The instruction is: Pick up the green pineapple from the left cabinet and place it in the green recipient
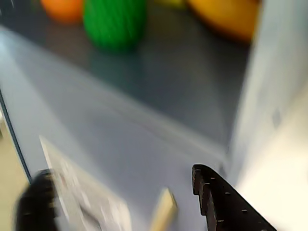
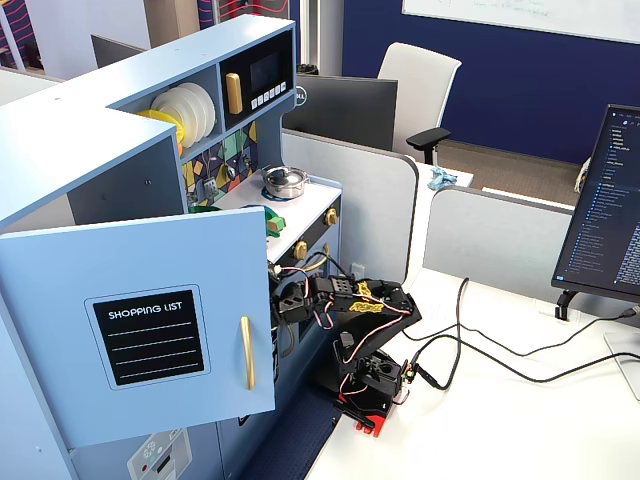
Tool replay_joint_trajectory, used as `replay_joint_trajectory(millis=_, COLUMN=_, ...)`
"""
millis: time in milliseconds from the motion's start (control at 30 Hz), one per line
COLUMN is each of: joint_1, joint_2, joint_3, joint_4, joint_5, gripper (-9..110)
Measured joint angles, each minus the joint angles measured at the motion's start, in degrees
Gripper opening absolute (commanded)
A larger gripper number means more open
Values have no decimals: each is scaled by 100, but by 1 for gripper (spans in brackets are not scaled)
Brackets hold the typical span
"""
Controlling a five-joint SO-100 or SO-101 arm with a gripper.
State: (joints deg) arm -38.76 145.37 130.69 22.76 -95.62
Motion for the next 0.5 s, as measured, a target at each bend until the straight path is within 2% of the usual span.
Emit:
replay_joint_trajectory(millis=267, joint_1=-185, joint_2=-940, joint_3=-141, joint_4=-1995, joint_5=413, gripper=36)
replay_joint_trajectory(millis=500, joint_1=-334, joint_2=-1450, joint_3=-141, joint_4=-2883, joint_5=466, gripper=36)
